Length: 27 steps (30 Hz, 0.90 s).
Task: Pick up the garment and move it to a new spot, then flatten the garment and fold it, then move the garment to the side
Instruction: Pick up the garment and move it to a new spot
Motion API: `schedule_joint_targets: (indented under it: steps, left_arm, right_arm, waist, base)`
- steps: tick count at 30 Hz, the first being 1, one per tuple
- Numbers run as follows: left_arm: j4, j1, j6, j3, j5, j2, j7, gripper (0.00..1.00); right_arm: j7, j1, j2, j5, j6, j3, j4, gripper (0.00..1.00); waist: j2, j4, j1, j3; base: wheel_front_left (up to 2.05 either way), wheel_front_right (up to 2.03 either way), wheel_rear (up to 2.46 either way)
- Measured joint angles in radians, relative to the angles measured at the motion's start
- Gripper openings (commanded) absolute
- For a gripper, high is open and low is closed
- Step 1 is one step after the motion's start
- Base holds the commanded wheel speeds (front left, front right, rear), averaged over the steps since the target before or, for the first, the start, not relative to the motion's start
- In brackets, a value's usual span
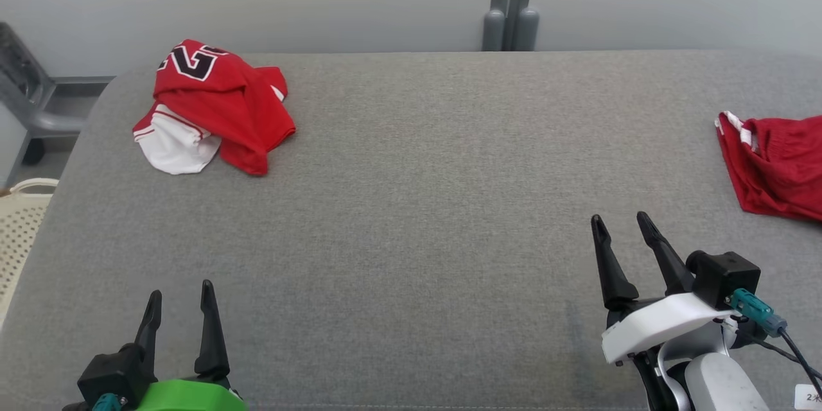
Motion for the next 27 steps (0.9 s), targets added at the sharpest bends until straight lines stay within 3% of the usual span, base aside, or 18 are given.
schedule_joint_targets:
  steps: [20,27]
  left_arm:
    - [-0.042,0.031,0.011,-0.019,0.008,0.033,0.036,1.0]
    - [-0.068,0.047,0.02,-0.022,0.009,0.044,0.049,1.0]
  right_arm:
    - [0.005,0.019,0.0,0.019,0.0,0.017,0.017,1.0]
    - [-0.002,0.019,0.001,0.033,0.0,0.035,0.033,1.0]
  waist:
    - [0.0,0.334,0.0,-0.025]
    - [0.0,0.413,0.0,-0.043]
  base:
    - [0.0,0.0,0.0]
    - [0.0,0.0,0.0]
